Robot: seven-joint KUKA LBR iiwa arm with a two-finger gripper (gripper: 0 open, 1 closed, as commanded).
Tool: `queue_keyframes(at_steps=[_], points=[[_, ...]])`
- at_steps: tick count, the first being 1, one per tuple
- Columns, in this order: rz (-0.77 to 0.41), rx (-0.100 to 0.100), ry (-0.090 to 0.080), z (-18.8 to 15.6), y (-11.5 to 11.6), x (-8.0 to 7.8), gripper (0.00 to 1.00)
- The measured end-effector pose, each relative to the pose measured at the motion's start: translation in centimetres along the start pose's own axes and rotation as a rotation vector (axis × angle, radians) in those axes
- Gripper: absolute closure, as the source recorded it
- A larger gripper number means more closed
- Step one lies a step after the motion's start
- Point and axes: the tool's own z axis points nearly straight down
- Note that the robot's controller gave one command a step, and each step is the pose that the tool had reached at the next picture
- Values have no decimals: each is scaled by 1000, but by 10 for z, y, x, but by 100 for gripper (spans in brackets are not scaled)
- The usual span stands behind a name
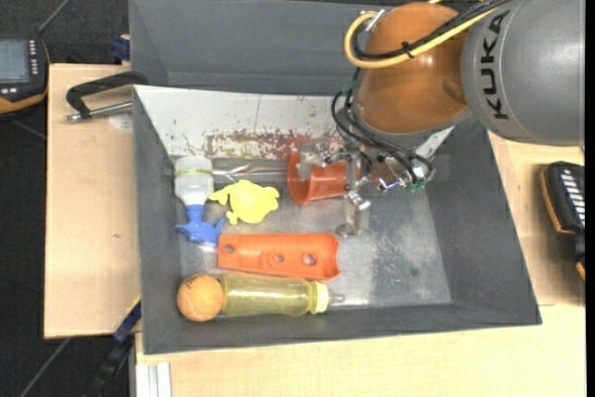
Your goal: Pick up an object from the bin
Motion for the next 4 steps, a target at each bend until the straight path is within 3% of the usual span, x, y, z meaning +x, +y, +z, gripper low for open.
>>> queue_keyframes(at_steps=[1,2,3,4], points=[[104,-1,-3,37,-2,4,0],[-46,-1,1,55,-6,4,0],[63,1,-11,70,-13,-18,0],[78,-2,-3,51,-11,-11,0]])
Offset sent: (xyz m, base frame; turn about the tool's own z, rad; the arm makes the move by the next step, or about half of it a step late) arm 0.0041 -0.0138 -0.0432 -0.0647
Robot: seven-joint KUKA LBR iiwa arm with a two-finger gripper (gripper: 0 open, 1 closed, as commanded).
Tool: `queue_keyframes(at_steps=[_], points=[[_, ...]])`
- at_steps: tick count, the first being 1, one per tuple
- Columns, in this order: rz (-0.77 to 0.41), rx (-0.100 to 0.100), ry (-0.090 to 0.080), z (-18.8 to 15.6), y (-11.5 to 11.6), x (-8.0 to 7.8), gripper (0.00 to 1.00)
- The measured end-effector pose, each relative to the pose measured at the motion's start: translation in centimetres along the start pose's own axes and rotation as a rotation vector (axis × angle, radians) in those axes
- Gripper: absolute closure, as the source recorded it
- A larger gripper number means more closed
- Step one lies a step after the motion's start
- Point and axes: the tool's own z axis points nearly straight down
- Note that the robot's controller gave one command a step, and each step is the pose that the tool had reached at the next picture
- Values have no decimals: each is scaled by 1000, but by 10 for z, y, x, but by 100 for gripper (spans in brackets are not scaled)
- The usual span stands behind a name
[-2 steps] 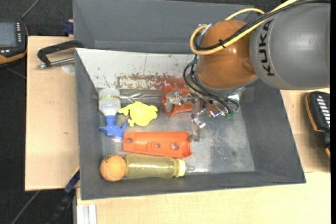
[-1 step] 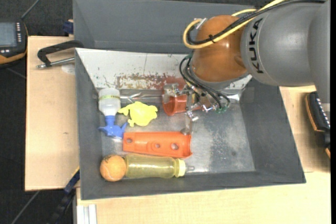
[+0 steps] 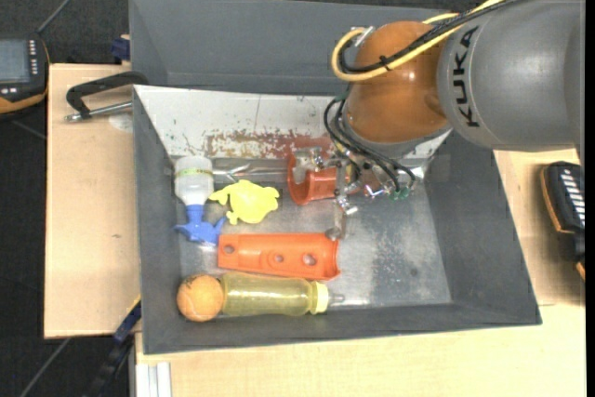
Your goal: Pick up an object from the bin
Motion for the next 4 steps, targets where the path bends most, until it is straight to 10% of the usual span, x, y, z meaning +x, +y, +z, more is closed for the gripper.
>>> queue_keyframes(at_steps=[2,3,4], points=[[-32,-1,-3,45,-3,-13,0],[-159,5,-21,48,-5,-14,100],[-159,5,-21,48,-5,-14,100]])
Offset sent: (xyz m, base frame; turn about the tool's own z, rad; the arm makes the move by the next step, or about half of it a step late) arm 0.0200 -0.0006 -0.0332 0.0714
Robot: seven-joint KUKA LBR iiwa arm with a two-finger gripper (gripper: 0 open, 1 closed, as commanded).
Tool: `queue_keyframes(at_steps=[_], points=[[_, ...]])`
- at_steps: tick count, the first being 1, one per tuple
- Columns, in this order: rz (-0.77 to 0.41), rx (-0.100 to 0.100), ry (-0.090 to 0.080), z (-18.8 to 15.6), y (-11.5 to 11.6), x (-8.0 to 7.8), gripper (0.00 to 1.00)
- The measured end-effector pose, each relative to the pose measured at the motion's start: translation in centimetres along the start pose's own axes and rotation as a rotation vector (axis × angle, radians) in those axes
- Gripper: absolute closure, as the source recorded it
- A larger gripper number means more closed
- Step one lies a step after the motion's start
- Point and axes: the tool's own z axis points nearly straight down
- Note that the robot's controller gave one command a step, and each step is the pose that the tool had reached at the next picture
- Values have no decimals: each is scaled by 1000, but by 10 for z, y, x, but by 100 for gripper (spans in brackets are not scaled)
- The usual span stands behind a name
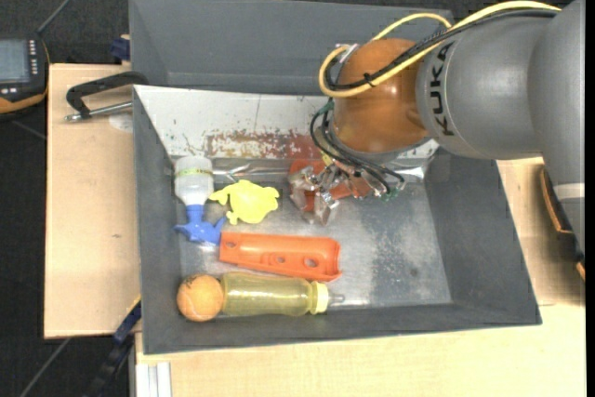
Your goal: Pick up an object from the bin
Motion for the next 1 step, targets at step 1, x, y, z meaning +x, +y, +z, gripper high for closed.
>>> queue_keyframes(at_steps=[1], points=[[0,0,0,0,0,0,100]])
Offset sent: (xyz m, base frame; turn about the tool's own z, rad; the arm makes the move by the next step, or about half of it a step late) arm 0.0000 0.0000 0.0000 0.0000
